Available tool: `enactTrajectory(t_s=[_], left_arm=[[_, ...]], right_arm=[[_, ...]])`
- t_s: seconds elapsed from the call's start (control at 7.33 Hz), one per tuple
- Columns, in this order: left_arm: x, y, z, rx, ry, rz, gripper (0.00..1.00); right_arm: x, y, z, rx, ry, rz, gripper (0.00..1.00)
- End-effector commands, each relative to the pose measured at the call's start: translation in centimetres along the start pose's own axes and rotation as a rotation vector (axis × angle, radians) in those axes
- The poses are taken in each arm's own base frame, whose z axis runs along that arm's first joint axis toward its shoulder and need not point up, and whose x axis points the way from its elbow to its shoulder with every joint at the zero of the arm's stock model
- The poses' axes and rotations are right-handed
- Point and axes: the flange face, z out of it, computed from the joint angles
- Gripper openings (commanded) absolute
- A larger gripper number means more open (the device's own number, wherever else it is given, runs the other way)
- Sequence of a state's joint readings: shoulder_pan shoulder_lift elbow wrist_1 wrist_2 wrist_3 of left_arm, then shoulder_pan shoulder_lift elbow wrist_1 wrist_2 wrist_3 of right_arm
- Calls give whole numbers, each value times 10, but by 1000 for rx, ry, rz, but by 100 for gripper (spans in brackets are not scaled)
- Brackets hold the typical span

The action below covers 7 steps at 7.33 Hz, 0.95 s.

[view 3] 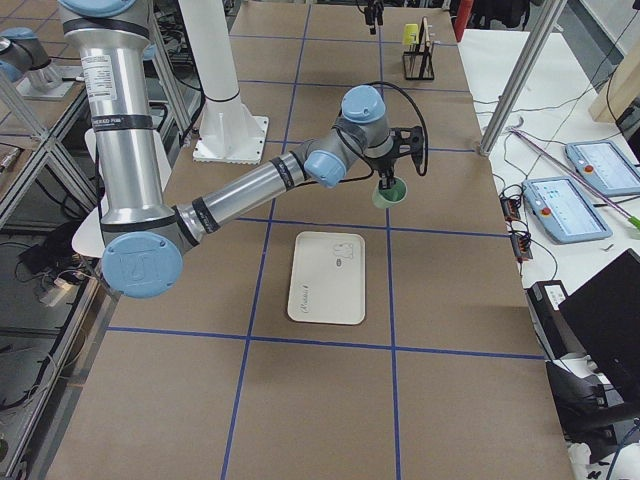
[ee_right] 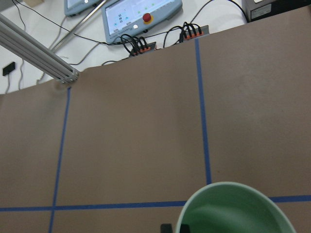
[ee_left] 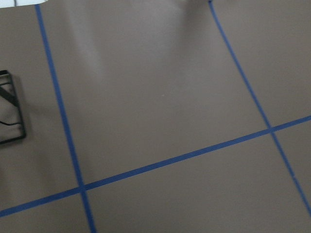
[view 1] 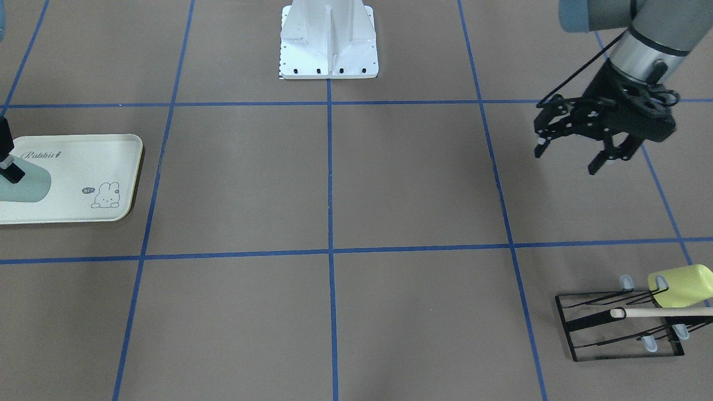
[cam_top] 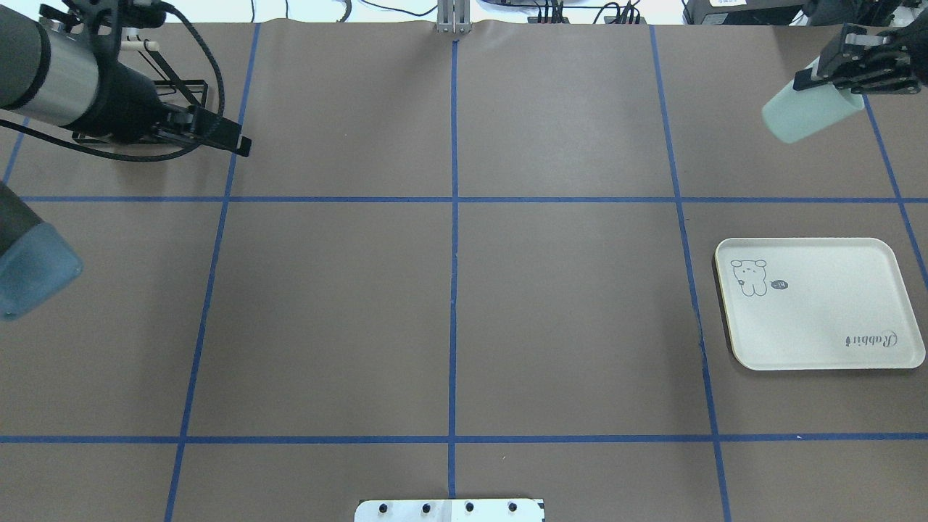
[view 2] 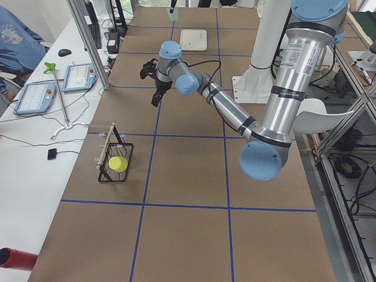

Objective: Left arm grabs green cup and hands to right arm on tray

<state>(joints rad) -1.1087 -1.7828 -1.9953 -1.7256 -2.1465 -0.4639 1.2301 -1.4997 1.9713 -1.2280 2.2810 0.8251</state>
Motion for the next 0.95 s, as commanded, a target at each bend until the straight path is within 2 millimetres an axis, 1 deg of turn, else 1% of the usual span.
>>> enactTrajectory(t_s=[0.0, 0.14, 0.27, 0.41, 0.55, 0.68, 0.82], left_arm=[[-107, 52, -15, -57, -106, 70, 100], [-136, 80, -8, -114, -132, 101, 100], [-168, 113, -9, -189, -159, 41, 100], [-208, 134, -12, -315, -195, -129, 100], [-239, 147, -15, -364, -181, -101, 100], [-278, 172, -16, -406, -152, -74, 100], [-309, 203, -3, -447, -143, -137, 100]], right_arm=[[63, 43, 14, -100, 85, -118, 0], [74, 53, 9, -106, 93, -135, 0], [79, 56, 9, -110, 98, -132, 0], [81, 57, 9, -112, 99, -131, 0], [81, 57, 10, -113, 100, -130, 0], [85, 61, 12, -119, 108, -127, 0], [91, 64, 14, -125, 120, -136, 0]])
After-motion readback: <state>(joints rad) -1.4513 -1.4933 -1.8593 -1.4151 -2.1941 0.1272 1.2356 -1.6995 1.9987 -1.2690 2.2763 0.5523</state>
